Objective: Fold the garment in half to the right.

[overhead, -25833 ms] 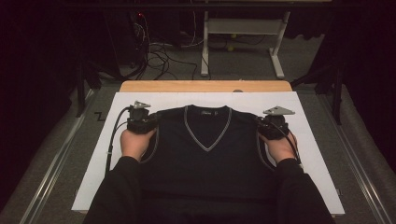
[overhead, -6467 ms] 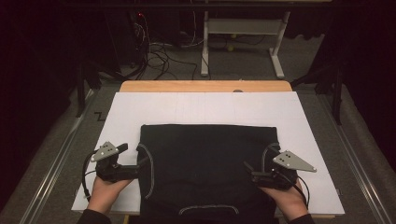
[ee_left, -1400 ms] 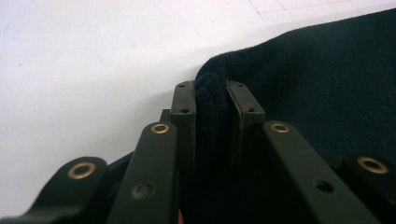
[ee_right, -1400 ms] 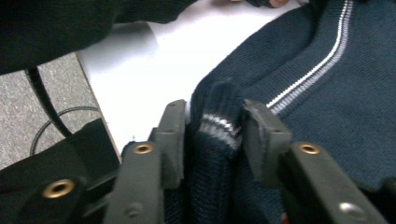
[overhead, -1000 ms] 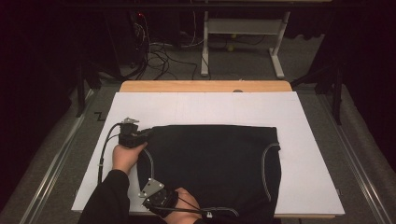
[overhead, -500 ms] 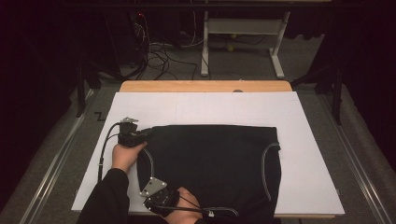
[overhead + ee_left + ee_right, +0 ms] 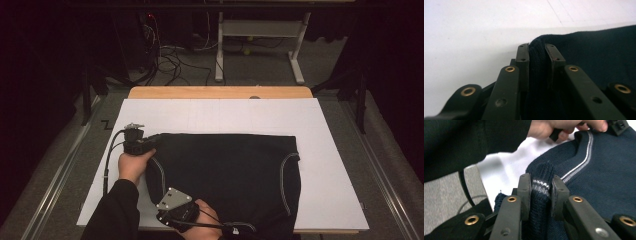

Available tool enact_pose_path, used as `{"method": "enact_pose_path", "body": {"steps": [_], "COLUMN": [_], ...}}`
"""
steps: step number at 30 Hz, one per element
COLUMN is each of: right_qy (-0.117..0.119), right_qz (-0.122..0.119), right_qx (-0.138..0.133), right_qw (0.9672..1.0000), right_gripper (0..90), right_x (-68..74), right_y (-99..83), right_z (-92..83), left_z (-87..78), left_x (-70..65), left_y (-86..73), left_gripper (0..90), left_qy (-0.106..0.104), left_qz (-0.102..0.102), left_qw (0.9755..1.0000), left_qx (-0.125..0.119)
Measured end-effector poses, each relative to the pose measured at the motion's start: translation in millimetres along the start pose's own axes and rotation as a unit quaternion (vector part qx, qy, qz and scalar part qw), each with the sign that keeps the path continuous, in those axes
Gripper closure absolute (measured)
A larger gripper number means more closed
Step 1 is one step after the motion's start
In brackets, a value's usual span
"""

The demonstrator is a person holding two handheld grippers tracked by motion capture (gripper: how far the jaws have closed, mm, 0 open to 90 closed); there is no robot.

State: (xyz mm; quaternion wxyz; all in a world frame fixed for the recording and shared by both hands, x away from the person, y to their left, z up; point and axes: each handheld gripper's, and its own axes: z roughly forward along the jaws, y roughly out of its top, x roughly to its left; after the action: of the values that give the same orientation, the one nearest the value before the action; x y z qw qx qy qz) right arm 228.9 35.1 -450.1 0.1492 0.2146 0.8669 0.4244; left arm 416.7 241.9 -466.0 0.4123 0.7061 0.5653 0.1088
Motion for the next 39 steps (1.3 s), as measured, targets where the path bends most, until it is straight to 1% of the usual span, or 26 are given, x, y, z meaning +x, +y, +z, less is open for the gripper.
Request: {"method": "enact_pose_path", "body": {"steps": [3,7,8,9,11,14,17,22,28,34,39], "right_qy": [0.000,0.001,0.002,0.004,0.006,0.008,0.010,0.010,0.012,0.007,0.006], "right_qz": [0.000,-0.001,-0.001,-0.001,-0.002,-0.004,-0.006,-0.010,-0.010,-0.016,-0.018], "right_qx": [-0.012,-0.026,-0.029,-0.033,-0.038,-0.043,-0.045,-0.047,-0.048,-0.046,-0.045], "right_qw": [0.9999,0.9997,0.9996,0.9994,0.9993,0.9990,0.9989,0.9988,0.9987,0.9988,0.9988], "right_gripper": [74.4,74.4,74.4,74.4,74.4,74.4,74.4,74.3,74.4,74.3,74.4], "right_x": [-1.7,-5.0,-5.7,-6.9,-8.3,-9.4,-10.9,-11.7,-13.1,-13.2,-11.8], "right_y": [1.2,2.6,2.9,3.5,4.6,5.8,6.0,7.0,8.9,9.2,10.3], "right_z": [-7.4,-16.7,-18.2,-20.7,-24.2,-27.5,-28.9,-30.9,-30.5,-30.5,-29.5], "left_z": [-3.8,-10.0,-12.6,-13.9,-17.3,-21.1,-24.0,-23.9,-21.8,-19.5,-18.9], "left_x": [-3.5,-8.1,-9.4,-10.5,-14.4,-21.1,-23.5,-23.8,-21.0,-18.5,-17.2], "left_y": [2.7,8.3,9.9,11.2,14.4,18.8,20.5,20.6,21.6,21.9,22.0], "left_gripper": [71.5,71.5,71.6,71.6,71.7,72.6,72.6,72.6,72.5,72.5,72.5], "left_qy": [0.000,-0.013,-0.016,-0.015,-0.010,-0.002,0.001,0.008,0.008,0.007,0.007], "left_qz": [-0.003,-0.003,-0.005,-0.004,0.006,0.015,0.009,0.007,0.001,-0.003,-0.001], "left_qw": [0.9999,0.9997,0.9995,0.9995,0.9996,0.9993,0.9991,0.9990,0.9991,0.9992,0.9992], "left_qx": [-0.010,-0.020,-0.026,-0.026,-0.026,-0.033,-0.041,-0.043,-0.042,-0.039,-0.040]}}
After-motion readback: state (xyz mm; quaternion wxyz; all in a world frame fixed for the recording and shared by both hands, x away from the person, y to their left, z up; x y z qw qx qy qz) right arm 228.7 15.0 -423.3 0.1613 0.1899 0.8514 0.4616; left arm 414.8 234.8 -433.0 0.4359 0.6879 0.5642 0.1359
